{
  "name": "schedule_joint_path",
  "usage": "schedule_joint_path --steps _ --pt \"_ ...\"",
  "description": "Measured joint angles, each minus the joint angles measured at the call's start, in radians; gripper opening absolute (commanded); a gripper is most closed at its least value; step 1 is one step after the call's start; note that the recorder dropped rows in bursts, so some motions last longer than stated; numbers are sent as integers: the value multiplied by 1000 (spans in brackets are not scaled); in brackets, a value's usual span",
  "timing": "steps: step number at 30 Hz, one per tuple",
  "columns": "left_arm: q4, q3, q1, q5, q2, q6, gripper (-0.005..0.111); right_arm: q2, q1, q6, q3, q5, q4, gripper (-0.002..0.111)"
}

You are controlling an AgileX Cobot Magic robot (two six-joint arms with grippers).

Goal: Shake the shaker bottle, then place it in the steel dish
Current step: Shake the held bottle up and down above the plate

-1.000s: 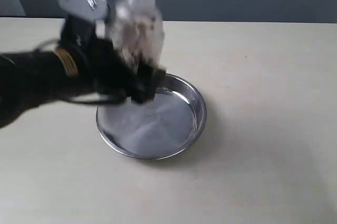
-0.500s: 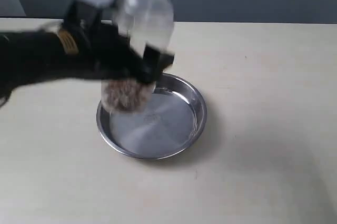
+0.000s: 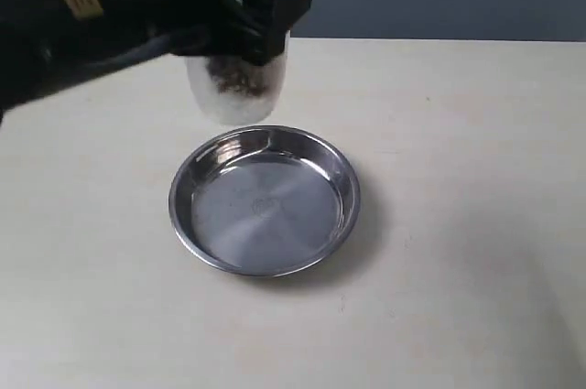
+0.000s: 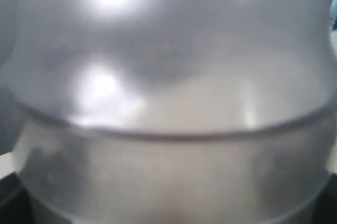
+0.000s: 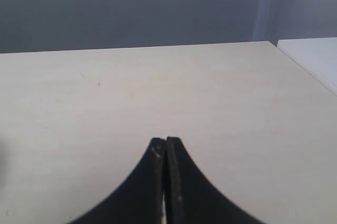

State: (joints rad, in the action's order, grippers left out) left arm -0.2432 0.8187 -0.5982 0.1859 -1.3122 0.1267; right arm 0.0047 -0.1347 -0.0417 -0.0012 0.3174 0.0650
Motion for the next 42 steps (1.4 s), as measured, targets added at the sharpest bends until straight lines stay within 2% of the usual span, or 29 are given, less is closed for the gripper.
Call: schedule_joint_path --steps 1,3,5,6,8,9,10,11,13,14,15,16,17,19,21,22,25,28,29,32,34,35,37,39,42 --pt "-8 -15 0 8 -30 0 0 0 0 0 0 0 0 -1" --pt "-24 -39 2 -96 -93 0 0 0 0 0 0 0 0 -1" --pt "-19 -21 0 -191 -85 11 0 0 0 0 0 0 0 -1" --pt "-7 4 0 -197 -52 18 0 0 0 0 0 0 0 -1" --pt "-5 46 0 -97 18 28 0 0 0 0 0 0 0 -1" --pt "-13 20 0 -29 -17 30 0 0 0 0 0 0 0 -1" --pt "-24 2 0 -32 -55 30 0 0 0 0 0 0 0 -1" --pt "-39 -15 2 -144 -115 30 0 0 0 0 0 0 0 -1" --pt "-19 25 0 -225 -62 39 0 0 0 0 0 0 0 -1" --pt "-19 46 0 -186 -24 39 0 0 0 0 0 0 0 -1" --pt "-19 58 0 -81 7 39 0 0 0 0 0 0 0 -1" --pt "-24 26 0 -12 -20 31 0 0 0 0 0 0 0 -1" --pt "-29 5 1 -19 -63 26 0 0 0 0 0 0 0 -1" --pt "-26 -14 1 -186 -114 25 0 0 0 0 0 0 0 -1" --pt "-7 37 0 -152 -20 32 0 0 0 0 0 0 0 -1" --pt "-11 41 0 -71 5 34 0 0 0 0 0 0 0 -1" --pt "-21 -12 2 -39 -68 34 0 0 0 0 0 0 0 -1" --pt "-27 -29 2 -228 -110 34 0 0 0 0 0 0 0 -1" --pt "-20 -18 0 -238 -83 36 0 0 0 0 0 0 0 -1" --pt "-22 27 0 -133 13 38 0 0 0 0 0 0 0 -1" --pt "-30 0 0 -49 -6 28 0 0 0 0 0 0 0 -1" --pt "-37 -33 0 -67 -52 19 0 0 0 0 0 0 0 -1" --pt "-38 -49 2 -186 -100 16 0 0 0 0 0 0 0 -1" --pt "0 -17 0 -233 -53 20 0 0 0 0 0 0 0 -1" --pt "9 50 0 -125 37 21 0 0 0 0 0 0 0 -1"
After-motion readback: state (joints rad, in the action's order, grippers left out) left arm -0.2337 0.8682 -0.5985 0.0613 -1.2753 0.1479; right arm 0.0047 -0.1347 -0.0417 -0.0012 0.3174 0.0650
